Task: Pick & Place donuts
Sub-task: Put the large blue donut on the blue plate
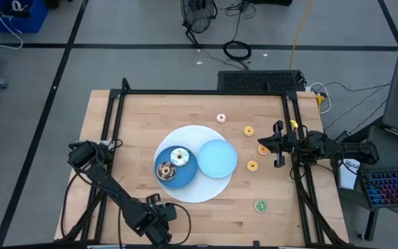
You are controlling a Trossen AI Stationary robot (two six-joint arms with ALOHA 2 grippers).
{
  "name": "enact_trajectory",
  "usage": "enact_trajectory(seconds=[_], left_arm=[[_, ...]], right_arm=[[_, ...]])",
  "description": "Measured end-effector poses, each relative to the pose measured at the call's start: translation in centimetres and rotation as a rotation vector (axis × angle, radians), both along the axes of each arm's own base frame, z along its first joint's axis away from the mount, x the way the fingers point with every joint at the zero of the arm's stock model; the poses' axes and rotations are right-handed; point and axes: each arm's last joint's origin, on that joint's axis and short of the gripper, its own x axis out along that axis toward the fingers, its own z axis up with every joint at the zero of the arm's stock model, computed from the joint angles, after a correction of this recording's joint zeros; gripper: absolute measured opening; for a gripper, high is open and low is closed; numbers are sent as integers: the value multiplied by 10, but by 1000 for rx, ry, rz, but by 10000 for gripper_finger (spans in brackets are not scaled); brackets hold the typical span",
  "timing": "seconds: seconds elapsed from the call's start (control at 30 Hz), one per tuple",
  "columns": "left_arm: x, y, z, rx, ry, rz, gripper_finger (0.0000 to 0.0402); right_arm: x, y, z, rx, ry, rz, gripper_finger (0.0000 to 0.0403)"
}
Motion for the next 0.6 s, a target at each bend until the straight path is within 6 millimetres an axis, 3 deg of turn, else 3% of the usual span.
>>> enact_trajectory(seconds=[0.27, 0.6], left_arm=[[-4, 3, -10, -24, 39, 68, 152], [-7, 4, -38, -117, -2, 88, 152]], right_arm=[[0, 0, 0, 0, 0, 0, 0], [0, 0, 0, 0, 0, 0, 0]])
